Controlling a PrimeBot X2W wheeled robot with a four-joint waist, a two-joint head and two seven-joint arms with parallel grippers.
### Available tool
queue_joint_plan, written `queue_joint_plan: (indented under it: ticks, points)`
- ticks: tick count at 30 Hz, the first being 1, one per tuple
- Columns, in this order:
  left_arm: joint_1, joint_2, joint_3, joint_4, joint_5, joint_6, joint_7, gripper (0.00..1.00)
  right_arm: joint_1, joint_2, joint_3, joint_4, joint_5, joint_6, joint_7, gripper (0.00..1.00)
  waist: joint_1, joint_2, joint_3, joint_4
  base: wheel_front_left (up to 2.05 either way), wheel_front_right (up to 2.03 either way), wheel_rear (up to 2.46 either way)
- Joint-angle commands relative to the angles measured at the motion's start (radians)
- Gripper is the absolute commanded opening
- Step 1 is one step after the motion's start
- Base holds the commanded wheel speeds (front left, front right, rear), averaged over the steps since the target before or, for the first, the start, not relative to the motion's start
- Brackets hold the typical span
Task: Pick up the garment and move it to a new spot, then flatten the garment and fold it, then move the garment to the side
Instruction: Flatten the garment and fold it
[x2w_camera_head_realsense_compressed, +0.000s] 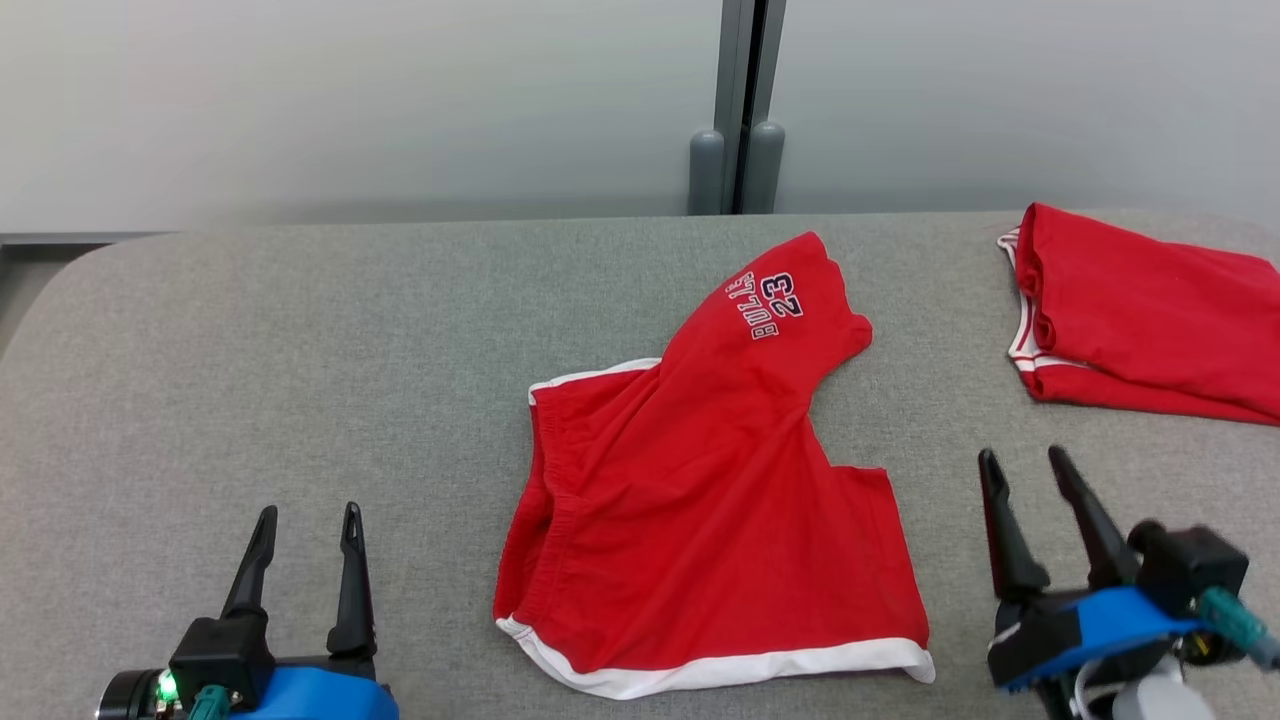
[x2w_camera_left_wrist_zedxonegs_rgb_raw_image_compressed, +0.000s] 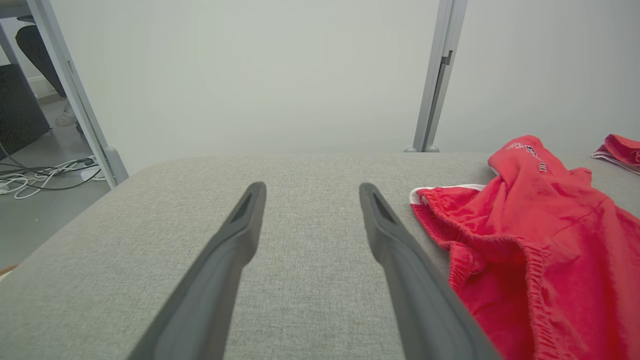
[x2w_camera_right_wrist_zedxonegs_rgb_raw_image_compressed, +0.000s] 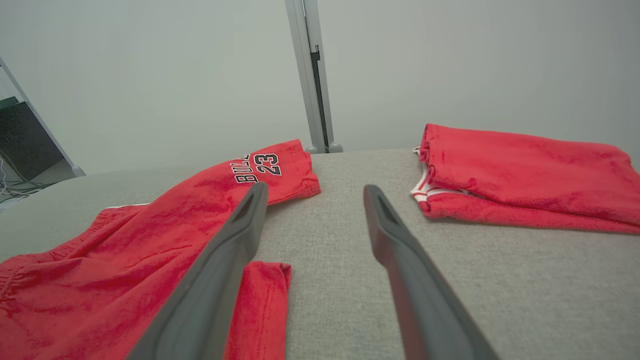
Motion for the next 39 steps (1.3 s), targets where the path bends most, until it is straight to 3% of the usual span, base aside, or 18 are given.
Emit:
queue_joint_plan:
  ticks: [1, 7, 15, 39]
  points:
    - [0.015, 0.002, 0.001, 0.001, 0.006, -0.003, -0.004, 1.00, 0.031, 0.012, -0.005, -0.016, -0.011, 0.000, -0.005, 1.00, 0.0001, 0.0001, -0.007, -0.003, 0.00, 0.00, 0.00]
    - [0.031, 0.008, 0.001, 0.013, 0.010, -0.009, -0.004, 1.00, 0.157, 0.067, -0.040, -0.064, -0.043, 0.000, -0.004, 1.00, 0.0001, 0.0001, -0.039, 0.007, 0.00, 0.00, 0.00]
    - [0.059, 0.016, 0.014, 0.026, 0.018, -0.007, -0.004, 1.00, 0.246, 0.086, -0.038, -0.061, -0.066, 0.000, -0.004, 1.00, 0.0001, 0.0001, -0.082, 0.023, 0.00, 0.00, 0.00]
    - [0.083, 0.029, 0.022, 0.061, 0.016, 0.006, -0.004, 1.00, 0.250, 0.087, -0.014, 0.025, -0.041, 0.000, -0.005, 1.00, 0.0001, 0.0001, -0.101, 0.031, 0.00, 0.00, 0.00]
